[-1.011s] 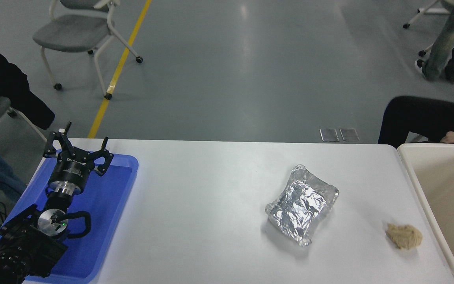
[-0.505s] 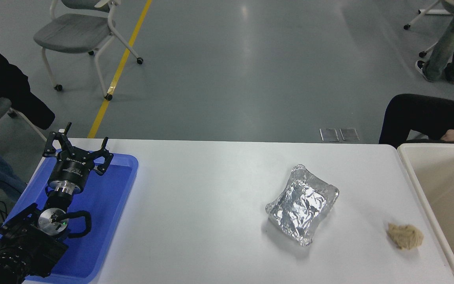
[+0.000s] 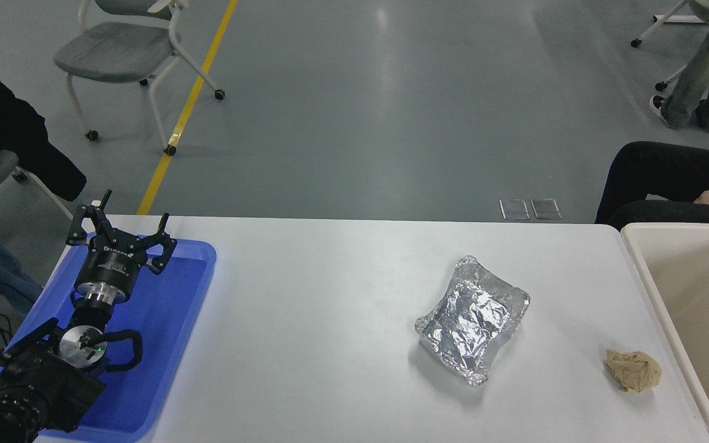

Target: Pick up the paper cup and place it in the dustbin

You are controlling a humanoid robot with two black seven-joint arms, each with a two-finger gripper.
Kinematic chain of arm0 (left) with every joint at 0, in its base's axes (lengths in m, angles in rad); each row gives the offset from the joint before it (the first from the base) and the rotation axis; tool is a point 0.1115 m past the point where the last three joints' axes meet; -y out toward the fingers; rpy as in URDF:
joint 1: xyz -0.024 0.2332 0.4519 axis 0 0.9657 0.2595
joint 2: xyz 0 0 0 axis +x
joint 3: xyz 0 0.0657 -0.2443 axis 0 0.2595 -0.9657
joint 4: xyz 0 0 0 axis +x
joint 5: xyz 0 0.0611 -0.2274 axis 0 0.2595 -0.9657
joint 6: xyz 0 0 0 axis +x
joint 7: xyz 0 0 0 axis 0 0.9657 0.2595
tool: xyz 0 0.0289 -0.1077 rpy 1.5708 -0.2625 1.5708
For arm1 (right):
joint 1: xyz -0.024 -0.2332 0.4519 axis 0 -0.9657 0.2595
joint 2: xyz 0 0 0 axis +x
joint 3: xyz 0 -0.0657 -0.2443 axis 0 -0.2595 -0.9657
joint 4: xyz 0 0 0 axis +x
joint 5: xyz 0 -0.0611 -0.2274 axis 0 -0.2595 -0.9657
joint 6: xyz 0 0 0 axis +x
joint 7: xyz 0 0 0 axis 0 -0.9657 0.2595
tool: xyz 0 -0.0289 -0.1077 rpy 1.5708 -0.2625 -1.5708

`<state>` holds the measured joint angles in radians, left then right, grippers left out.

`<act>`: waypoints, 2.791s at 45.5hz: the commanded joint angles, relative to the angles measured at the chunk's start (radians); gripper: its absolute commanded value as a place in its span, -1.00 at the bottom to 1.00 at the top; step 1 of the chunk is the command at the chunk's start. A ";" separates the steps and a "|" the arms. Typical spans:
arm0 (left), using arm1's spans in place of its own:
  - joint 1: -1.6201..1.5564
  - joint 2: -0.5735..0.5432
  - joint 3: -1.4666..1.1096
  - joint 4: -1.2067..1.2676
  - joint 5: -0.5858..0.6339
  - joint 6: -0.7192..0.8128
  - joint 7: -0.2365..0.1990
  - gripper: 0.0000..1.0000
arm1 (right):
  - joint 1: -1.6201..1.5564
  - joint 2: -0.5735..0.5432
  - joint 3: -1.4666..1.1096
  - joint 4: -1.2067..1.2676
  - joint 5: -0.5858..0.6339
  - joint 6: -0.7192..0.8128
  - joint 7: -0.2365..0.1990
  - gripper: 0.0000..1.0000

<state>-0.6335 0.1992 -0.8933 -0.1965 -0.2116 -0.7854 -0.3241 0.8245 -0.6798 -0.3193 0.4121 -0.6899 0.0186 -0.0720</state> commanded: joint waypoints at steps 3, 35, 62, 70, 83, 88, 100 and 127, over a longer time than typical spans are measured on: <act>0.000 0.000 -0.001 0.002 0.000 0.000 0.000 1.00 | -0.143 0.086 0.217 -0.108 0.055 -0.037 0.001 -1.00; 0.000 0.000 0.001 -0.001 0.000 0.000 0.000 1.00 | -0.146 0.092 0.244 -0.093 0.069 -0.031 0.012 1.00; -0.002 -0.001 0.001 -0.001 0.000 0.000 0.002 1.00 | 0.100 -0.032 0.001 0.209 0.044 -0.028 0.008 1.00; -0.002 -0.003 0.001 0.002 0.000 0.000 0.002 1.00 | 0.294 -0.110 -0.205 0.399 -0.037 -0.026 0.008 1.00; -0.003 -0.004 0.001 -0.001 0.000 0.000 0.002 1.00 | 0.642 -0.135 -0.530 0.721 -0.072 0.116 0.009 1.00; -0.003 -0.004 0.001 -0.001 0.000 0.000 0.002 1.00 | 0.766 -0.126 -0.599 0.800 -0.071 0.205 0.009 1.00; -0.003 -0.004 0.001 -0.001 0.000 0.000 0.002 1.00 | 1.130 -0.046 -0.731 0.981 0.041 0.583 0.001 1.00; 0.000 -0.001 0.001 0.002 0.000 0.000 0.000 1.00 | 1.461 0.232 -0.758 1.131 0.403 0.741 0.001 1.00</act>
<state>-0.6350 0.1961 -0.8930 -0.1969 -0.2116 -0.7854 -0.3222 2.1708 -0.5889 -1.0629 1.5126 -0.3786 0.7319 -0.0705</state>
